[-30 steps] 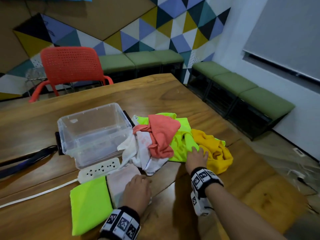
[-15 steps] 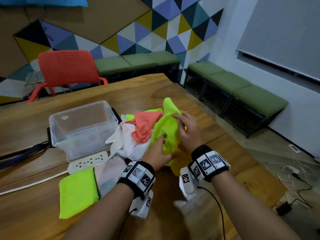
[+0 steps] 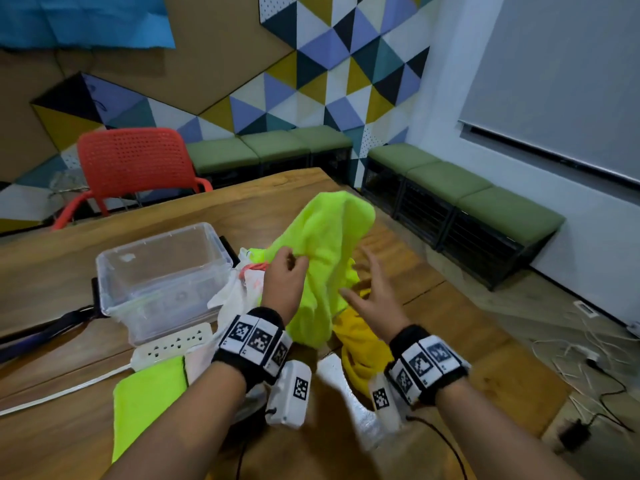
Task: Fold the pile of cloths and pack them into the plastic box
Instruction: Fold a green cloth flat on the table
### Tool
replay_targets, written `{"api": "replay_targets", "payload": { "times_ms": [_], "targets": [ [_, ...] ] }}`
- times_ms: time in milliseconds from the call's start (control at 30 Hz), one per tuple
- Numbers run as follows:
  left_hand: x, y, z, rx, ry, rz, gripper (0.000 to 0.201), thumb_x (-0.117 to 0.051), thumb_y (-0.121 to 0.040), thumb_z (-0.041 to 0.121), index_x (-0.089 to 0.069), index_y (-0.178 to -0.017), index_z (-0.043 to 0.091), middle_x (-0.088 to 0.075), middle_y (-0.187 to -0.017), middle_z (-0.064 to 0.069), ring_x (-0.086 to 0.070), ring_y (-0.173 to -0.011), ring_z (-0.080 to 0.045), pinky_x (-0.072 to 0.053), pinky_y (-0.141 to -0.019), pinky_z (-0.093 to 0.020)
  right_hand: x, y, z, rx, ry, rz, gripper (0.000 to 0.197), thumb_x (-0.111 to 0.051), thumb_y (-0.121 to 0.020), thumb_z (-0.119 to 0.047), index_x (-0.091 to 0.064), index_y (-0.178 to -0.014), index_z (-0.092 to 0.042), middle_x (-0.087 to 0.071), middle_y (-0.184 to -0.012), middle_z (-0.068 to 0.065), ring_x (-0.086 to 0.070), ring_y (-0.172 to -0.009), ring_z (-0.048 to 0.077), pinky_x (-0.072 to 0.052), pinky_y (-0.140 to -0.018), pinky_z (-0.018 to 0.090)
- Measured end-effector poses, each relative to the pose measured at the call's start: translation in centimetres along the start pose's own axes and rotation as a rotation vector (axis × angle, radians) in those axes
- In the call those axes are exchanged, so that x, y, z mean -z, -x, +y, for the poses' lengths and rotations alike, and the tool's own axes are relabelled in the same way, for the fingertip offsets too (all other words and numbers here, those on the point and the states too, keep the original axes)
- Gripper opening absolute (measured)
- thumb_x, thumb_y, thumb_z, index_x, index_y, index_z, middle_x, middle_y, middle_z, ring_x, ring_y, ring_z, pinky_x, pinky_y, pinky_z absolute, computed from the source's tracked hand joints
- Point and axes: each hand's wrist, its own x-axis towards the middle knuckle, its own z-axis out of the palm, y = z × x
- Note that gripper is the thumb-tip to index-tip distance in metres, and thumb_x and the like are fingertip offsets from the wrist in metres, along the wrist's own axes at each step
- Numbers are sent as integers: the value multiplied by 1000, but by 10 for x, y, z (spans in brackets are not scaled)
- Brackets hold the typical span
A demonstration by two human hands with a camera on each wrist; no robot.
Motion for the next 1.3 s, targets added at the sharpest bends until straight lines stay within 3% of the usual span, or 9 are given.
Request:
{"api": "replay_targets", "payload": {
  "times_ms": [133,233,333,500,667,900,1033,1200,1300],
  "targets": [
    [7,20,-36,195,-117,-215,11,-51,-93,9,-58,-87,14,-55,-81,-1,-48,-82,-17,-38,-62,-18,-49,34,42,-177,-74,-273,43,-66,-86,-23,-47,-124,-16,-58,-103,-8,-57,-91,7,-48,-79,20],
    [16,44,-70,348,-144,-476,37,-57,-91,10,-50,-128,10,-52,-120,-1,-54,-101,-11,-44,-79,-14,-66,34,63,-285,-149,-141,18,-61,-89,-15,-61,-102,-3,-67,-99,14,-62,-94,27,-51,-85,43],
    [30,62,-102,418,-437,-599,68,-73,-78,20,-37,-135,18,-51,-130,-3,-53,-117,-18,-46,-94,-26,-58,27,68,-385,-230,-56,14,-56,-92,-9,-61,-103,-3,-67,-101,17,-63,-96,30,-51,-85,44],
    [45,65,-99,331,-529,-407,33,-51,-82,42,-66,-90,14,-66,-94,-11,-62,-90,-24,-48,-79,-31,-40,29,60,-226,67,99,36,-59,-90,-14,-46,-123,-15,-43,-110,1,-49,-100,21,-44,-85,32],
    [33,56,-74,261,-318,-429,13,-62,-89,19,-63,-76,20,-63,-76,0,-58,-75,-16,-46,-79,-34,-58,40,48,10,360,-488,50,-62,-88,-27,-45,-134,-19,-46,-133,3,-47,-122,18,-41,-98,34],
    [49,60,-85,353,-277,-397,13,-66,-85,11,-58,-74,12,-60,-68,-3,-55,-63,-19,-40,-48,-13,-26,24,52,-328,200,-227,34,-54,-94,-27,-50,-123,-11,-61,-108,9,-56,-103,29,-46,-83,39],
    [42,66,-78,346,-186,-271,41,-62,-88,13,-40,-54,12,-37,-47,-3,-41,-47,-16,-33,-48,-25,-21,36,42,-37,544,-116,30,-58,-90,-25,-50,-117,-13,-56,-105,4,-51,-97,25,-43,-80,39],
    [25,63,-47,432,83,-340,22,-58,-90,8,-51,-70,8,-52,-58,-3,-60,-42,-4,-50,-44,-16,-46,59,11,1,538,-384,54,-53,-82,-60,-47,-115,-18,-52,-94,-5,-50,-84,15,-31,-65,27],
    [21,59,-39,412,185,-330,15,-54,-91,0,-53,-78,8,-57,-69,-7,-65,-48,-6,-54,-50,-16,-50,55,11,-39,441,-316,37,-53,-92,-40,-50,-112,-9,-59,-96,7,-56,-90,25,-31,-64,31]
  ]
}}
